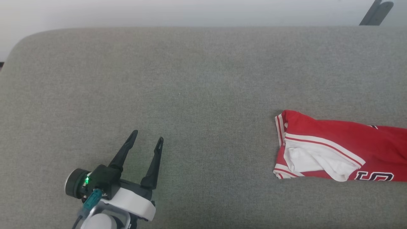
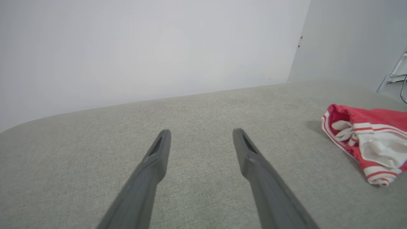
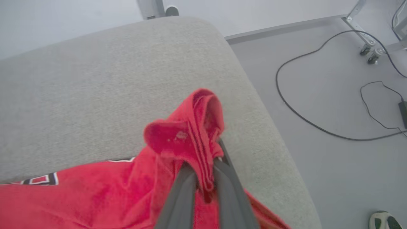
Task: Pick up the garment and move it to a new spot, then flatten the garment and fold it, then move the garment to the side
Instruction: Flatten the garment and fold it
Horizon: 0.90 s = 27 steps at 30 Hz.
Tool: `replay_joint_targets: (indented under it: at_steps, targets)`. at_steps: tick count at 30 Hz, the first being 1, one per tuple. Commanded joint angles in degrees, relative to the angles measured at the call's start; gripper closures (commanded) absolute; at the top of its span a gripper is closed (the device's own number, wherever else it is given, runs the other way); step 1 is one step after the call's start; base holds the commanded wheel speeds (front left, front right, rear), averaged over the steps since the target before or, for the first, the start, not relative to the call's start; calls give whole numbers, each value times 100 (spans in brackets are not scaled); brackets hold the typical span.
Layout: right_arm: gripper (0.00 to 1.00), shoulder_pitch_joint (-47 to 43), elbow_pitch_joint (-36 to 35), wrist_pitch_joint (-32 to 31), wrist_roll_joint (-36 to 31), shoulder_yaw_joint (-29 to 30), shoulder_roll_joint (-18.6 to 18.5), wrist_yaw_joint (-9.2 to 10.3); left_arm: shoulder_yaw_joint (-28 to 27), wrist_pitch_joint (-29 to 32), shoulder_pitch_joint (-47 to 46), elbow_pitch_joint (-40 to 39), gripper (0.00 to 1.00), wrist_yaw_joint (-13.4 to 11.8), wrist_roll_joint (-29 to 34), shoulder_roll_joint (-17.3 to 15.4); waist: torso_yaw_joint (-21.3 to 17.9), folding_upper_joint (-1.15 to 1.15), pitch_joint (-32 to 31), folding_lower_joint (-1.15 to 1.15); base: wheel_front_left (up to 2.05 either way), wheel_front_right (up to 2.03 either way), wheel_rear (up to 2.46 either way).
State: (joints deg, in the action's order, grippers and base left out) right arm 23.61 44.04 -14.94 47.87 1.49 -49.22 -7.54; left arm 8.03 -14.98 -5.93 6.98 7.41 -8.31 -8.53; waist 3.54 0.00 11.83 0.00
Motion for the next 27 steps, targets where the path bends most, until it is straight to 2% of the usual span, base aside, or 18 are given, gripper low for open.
replay_joint_targets:
  at_steps: [1, 2, 10, 16, 21, 27]
  targets:
    - [100, -28, -107, 39, -9, -48, 76, 11, 14, -25, 20, 1, 0, 9, -50, -19, -3, 0, -49, 0, 0, 0, 0]
    - [100, -134, -419, -37, -13, -182, 244, 10, 40, -25, 102, 15, 0, 9, -54, -58, -1, 0, -115, 0, 0, 0, 0]
    - [100, -646, -2118, -507, 74, -778, 899, 10, -4, -25, 312, 125, 0, 9, -131, -108, 84, 0, -326, 0, 0, 0, 0]
    - [100, -858, -3061, -986, -112, -1196, 1415, 10, -7, -25, 423, 145, 0, 9, -223, -111, 248, 0, -409, 0, 0, 0, 0]
    - [100, -883, -3362, -1218, -286, -1404, 1780, 10, -2, -24, 435, 139, 0, 9, -246, -65, 422, 0, -417, 0, 0, 0, 0]
    - [100, -771, -3381, -1325, -429, -1655, 2013, 8, -23, -24, 428, 120, 0, 9, -273, 18, 623, 0, -407, 0, 0, 0, 0]
